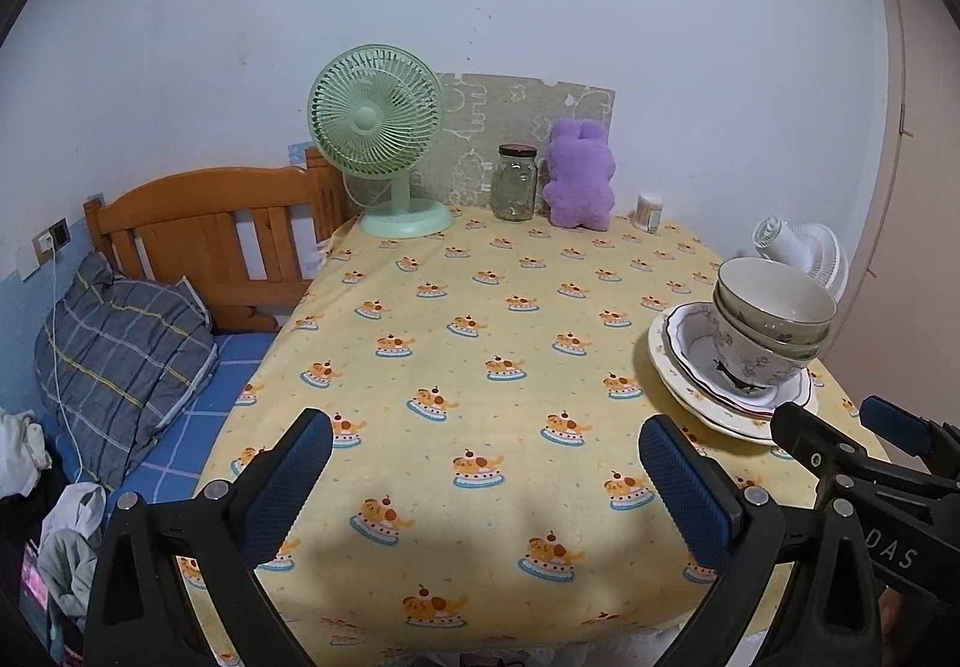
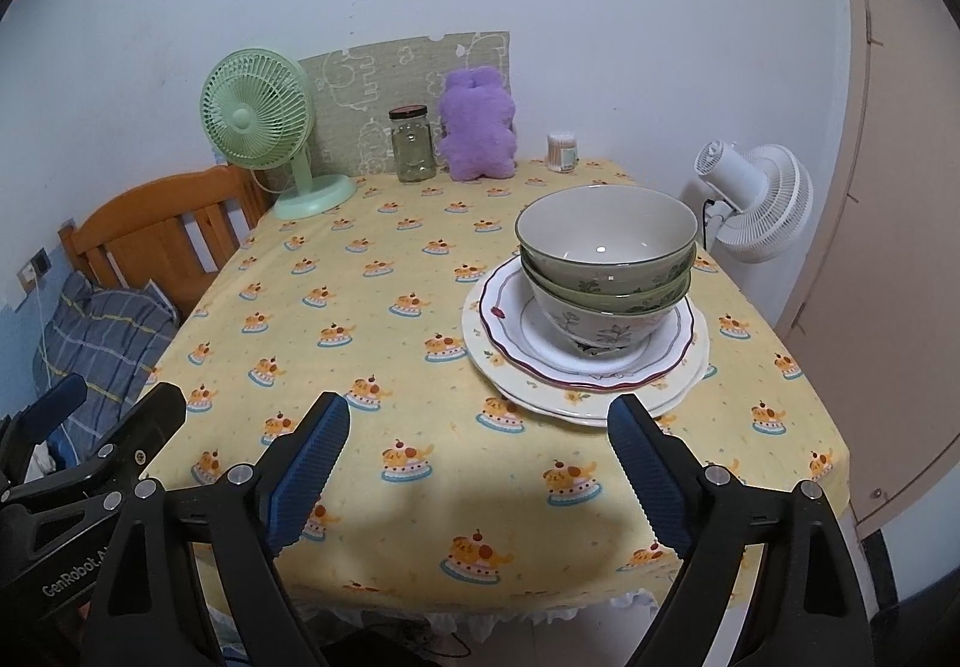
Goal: Organize plates and bowls
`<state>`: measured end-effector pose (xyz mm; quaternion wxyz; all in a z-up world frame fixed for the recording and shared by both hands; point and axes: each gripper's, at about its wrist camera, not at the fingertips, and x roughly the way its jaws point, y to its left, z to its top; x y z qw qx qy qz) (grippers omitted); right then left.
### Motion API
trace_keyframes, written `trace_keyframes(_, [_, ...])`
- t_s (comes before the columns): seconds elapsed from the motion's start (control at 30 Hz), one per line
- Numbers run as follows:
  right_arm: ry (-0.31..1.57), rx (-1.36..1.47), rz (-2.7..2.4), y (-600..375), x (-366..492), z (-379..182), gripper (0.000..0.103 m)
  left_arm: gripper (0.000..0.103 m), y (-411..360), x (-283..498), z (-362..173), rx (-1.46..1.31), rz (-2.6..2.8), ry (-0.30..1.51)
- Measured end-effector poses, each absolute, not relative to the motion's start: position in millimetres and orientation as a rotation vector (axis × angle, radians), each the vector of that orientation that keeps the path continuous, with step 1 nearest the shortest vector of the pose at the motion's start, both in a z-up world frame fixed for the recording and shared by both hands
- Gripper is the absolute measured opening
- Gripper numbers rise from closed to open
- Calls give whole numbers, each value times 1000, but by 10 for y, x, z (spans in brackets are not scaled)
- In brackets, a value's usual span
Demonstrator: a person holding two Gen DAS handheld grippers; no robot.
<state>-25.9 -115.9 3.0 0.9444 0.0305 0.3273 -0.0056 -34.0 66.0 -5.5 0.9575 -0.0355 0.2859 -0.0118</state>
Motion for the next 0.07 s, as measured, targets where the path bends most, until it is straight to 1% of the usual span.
trace_keyframes(0.07, [667, 60, -11, -1152, -266, 35, 90, 103, 664, -345, -56, -73, -24, 580])
